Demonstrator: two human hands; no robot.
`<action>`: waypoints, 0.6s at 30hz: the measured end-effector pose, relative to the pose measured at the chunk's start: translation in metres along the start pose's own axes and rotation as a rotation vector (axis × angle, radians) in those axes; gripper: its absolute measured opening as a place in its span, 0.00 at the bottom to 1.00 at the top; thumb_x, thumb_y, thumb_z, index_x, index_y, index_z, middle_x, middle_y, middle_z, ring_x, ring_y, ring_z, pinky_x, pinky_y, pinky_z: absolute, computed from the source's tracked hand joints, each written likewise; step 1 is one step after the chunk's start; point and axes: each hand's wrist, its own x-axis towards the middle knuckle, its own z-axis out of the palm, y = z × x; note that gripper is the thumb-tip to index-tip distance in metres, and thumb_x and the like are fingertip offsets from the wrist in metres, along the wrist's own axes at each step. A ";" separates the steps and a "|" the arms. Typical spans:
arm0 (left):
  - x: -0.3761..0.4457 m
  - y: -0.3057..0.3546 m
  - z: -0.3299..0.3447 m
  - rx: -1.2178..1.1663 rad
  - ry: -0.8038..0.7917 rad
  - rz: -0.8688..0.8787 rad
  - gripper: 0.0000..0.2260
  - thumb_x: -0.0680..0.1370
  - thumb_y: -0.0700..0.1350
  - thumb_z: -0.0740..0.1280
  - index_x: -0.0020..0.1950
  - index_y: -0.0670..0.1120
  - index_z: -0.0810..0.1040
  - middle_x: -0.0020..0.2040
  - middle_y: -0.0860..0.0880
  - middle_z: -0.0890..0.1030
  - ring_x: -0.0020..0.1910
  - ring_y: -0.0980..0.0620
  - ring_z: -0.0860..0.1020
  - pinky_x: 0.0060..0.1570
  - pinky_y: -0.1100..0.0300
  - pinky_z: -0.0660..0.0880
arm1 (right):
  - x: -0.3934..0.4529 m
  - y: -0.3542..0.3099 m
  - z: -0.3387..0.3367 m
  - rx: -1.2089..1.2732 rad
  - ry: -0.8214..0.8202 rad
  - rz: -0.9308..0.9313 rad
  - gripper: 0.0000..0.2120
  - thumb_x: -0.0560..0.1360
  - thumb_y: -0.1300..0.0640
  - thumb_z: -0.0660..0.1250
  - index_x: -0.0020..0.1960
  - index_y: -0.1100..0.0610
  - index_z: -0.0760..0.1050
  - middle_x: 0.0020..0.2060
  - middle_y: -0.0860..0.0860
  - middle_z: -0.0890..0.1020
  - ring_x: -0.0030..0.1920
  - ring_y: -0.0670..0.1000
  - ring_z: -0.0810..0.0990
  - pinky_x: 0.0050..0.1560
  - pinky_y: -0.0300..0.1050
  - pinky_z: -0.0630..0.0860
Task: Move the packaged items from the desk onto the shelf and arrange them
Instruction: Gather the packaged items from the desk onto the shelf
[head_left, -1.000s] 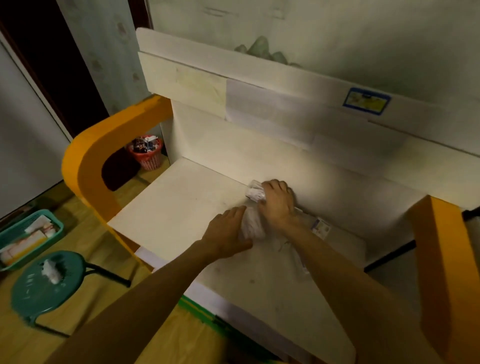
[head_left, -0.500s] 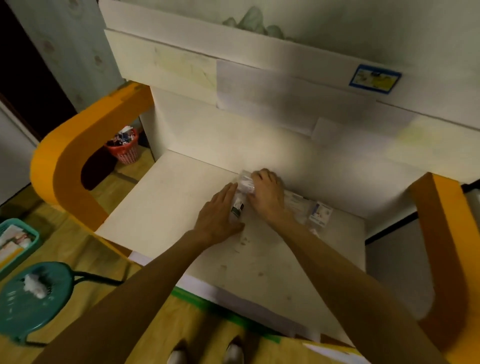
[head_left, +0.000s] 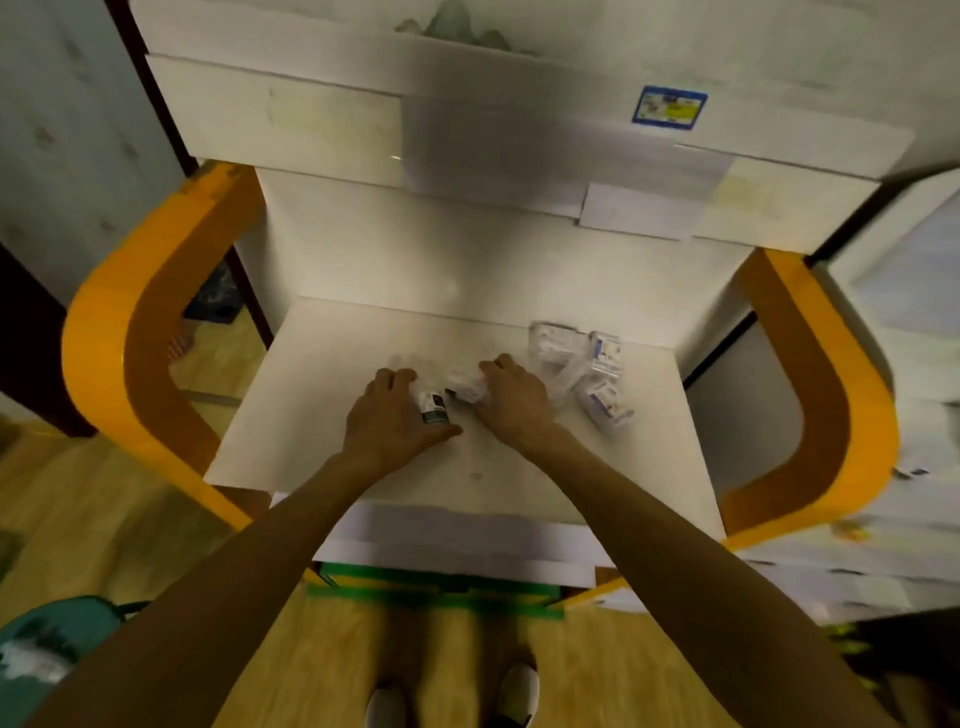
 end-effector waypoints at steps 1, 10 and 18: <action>-0.006 -0.003 0.000 -0.003 0.001 -0.006 0.47 0.62 0.73 0.73 0.72 0.48 0.66 0.66 0.47 0.71 0.62 0.46 0.74 0.57 0.50 0.77 | -0.010 -0.004 0.001 0.021 -0.004 0.016 0.23 0.77 0.46 0.68 0.68 0.56 0.72 0.62 0.55 0.75 0.56 0.57 0.78 0.53 0.51 0.75; -0.060 0.014 -0.006 -0.144 -0.024 0.164 0.48 0.60 0.76 0.70 0.71 0.50 0.67 0.64 0.52 0.73 0.59 0.52 0.75 0.57 0.52 0.77 | -0.118 0.016 -0.012 0.482 0.121 0.241 0.31 0.72 0.40 0.73 0.69 0.56 0.74 0.59 0.51 0.80 0.52 0.50 0.79 0.54 0.49 0.79; -0.128 0.123 0.033 -0.166 -0.043 0.311 0.38 0.60 0.76 0.69 0.60 0.54 0.71 0.50 0.57 0.76 0.45 0.56 0.76 0.44 0.58 0.74 | -0.255 0.102 -0.036 0.798 0.200 0.303 0.29 0.73 0.47 0.76 0.70 0.54 0.72 0.61 0.47 0.79 0.57 0.47 0.78 0.54 0.38 0.78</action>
